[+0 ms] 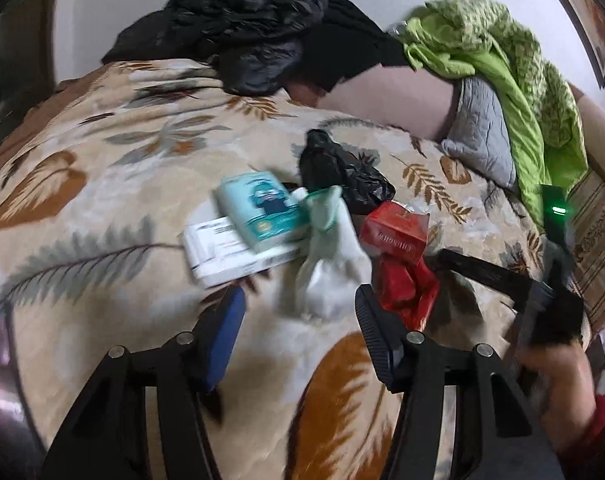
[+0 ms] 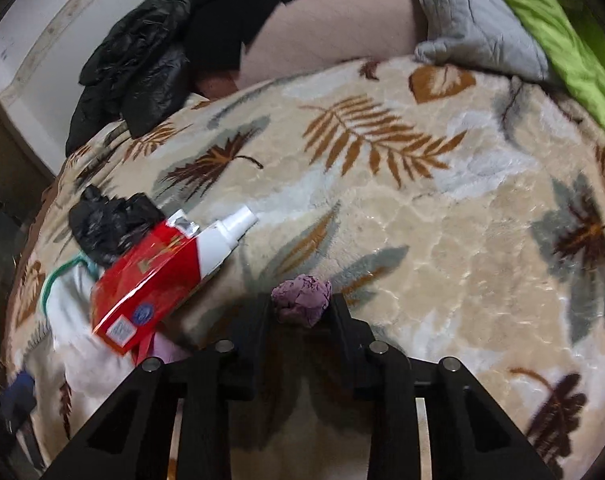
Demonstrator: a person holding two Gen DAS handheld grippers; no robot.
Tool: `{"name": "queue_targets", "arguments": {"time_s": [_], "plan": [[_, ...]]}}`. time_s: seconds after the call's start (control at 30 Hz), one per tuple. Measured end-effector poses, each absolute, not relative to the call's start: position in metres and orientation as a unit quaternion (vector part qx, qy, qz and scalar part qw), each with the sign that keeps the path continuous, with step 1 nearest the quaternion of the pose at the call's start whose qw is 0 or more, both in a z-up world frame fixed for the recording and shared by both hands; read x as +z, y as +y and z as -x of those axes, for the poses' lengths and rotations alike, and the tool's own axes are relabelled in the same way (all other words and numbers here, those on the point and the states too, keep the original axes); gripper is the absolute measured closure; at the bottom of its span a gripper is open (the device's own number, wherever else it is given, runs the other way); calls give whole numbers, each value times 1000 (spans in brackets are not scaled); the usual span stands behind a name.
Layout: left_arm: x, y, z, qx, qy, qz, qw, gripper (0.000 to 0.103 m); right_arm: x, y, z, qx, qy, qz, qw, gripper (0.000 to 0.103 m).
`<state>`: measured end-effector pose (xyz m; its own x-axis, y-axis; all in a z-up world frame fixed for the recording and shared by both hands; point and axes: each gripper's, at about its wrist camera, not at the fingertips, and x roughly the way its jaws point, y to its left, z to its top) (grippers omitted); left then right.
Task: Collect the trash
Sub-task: 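Grasp the white glove with the left gripper while the right gripper grasps the pink wrapper, then hold the white glove and pink wrapper lifted above the bed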
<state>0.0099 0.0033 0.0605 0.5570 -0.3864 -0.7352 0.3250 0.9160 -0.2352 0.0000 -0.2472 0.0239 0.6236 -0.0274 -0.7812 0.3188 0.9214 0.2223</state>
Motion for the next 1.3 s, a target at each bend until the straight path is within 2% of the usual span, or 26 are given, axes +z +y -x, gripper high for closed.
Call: {"name": "queue_targets", "arguments": {"time_s": [0.23, 0.27, 0.3, 0.43, 1.0, 1.3], "plan": [[31, -34, -43, -200, 461, 24, 864, 47, 58, -227, 50, -83, 371, -158, 911, 72], [27, -36, -46, -197, 460, 24, 865, 54, 61, -223, 56, -78, 367, -157, 914, 72], [22, -38, -49, -199, 464, 21, 863, 67, 65, -217, 63, -72, 361, -153, 917, 72], [21, -37, -41, -203, 455, 13, 867, 74, 71, -196, 79, -55, 351, -132, 925, 72], [83, 26, 80, -130, 346, -47, 928, 75, 79, -139, 136, -7, 321, -67, 945, 72], [85, 29, 94, -113, 313, -51, 942, 75, 83, -138, 149, -29, 305, -43, 951, 72]]}}
